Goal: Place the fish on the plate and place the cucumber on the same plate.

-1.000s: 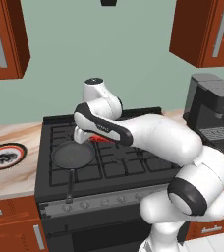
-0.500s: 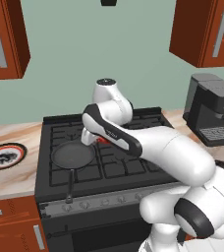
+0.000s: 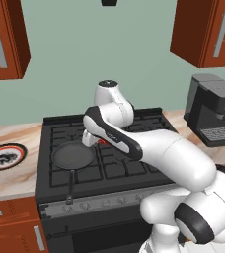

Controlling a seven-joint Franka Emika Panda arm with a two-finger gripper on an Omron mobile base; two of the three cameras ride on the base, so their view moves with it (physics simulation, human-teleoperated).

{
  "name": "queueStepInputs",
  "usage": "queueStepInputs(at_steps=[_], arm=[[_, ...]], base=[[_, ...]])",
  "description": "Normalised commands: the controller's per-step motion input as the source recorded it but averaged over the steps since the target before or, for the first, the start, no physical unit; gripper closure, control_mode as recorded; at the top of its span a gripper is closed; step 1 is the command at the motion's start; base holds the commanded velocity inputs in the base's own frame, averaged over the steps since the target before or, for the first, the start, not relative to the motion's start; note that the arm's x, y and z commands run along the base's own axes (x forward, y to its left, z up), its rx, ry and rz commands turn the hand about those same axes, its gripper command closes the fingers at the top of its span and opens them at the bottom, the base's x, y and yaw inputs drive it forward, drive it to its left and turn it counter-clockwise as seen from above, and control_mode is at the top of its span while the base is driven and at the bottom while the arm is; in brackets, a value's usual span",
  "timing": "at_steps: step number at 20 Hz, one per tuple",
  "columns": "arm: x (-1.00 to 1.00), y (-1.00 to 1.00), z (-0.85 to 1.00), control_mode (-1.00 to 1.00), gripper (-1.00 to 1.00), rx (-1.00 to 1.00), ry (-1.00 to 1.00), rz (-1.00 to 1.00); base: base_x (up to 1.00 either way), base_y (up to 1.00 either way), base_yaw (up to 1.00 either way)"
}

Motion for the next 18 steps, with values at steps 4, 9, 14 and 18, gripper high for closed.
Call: queueStepInputs(at_steps=[4,9,14,18], arm=[[0.0,0.0,0.0,-1.0,1.0,0.0,0.0,0.0],[0.0,0.0,0.0,-1.0,1.0,0.0,0.0,0.0],[-0.02,0.0,0.0,1.0,1.0,0.0,0.0,0.0],[0.0,0.0,0.0,1.0,1.0,0.0,0.0,0.0]], base=[[0.0,0.0,0.0],[0.0,0.0,0.0],[-0.1,0.0,0.0],[-0.43,0.0,0.0]])
